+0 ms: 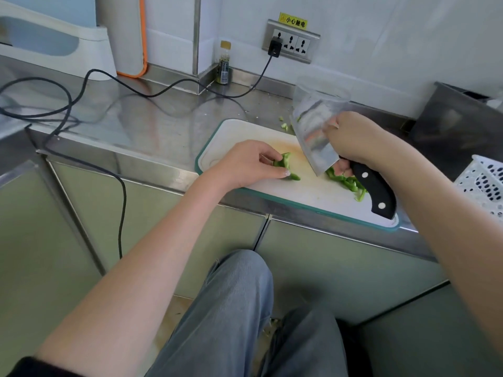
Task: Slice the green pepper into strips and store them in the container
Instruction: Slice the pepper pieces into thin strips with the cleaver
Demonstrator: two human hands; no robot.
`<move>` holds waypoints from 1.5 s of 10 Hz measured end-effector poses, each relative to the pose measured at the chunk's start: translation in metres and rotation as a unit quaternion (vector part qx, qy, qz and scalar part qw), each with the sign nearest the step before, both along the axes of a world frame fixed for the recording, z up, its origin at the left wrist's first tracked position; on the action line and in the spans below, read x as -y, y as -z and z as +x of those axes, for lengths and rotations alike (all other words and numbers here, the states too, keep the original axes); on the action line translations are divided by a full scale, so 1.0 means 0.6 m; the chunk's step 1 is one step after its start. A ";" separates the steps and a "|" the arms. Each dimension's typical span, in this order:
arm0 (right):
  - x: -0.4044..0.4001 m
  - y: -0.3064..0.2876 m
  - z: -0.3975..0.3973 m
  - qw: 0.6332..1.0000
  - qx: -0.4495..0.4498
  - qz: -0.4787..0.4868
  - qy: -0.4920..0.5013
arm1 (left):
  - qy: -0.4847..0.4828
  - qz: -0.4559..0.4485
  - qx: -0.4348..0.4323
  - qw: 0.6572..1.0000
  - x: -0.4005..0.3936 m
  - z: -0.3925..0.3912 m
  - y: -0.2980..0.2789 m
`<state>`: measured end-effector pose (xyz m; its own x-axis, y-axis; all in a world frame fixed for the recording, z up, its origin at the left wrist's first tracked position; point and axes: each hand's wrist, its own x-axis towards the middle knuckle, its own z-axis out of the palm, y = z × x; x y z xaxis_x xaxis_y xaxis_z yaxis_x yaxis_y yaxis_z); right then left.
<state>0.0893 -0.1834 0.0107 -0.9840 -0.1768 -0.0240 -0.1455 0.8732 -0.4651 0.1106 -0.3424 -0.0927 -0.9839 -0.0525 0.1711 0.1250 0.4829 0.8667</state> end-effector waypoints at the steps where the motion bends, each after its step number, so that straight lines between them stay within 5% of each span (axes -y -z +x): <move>1: 0.013 0.011 0.005 0.999 0.009 0.029 -0.019 | -0.011 0.005 0.007 1.000 -0.001 -0.002 -0.001; 11: 0.062 0.079 0.000 0.976 -0.104 0.186 -0.035 | 0.005 -0.038 0.001 0.999 -0.005 0.004 -0.003; 14: 0.043 0.041 0.009 0.949 -0.029 0.296 -0.105 | 0.007 -0.047 -0.009 0.999 -0.010 0.017 -0.015; 15: 0.042 0.046 0.008 0.959 -0.007 0.268 -0.091 | 0.001 -0.051 -0.016 0.999 -0.011 0.018 -0.013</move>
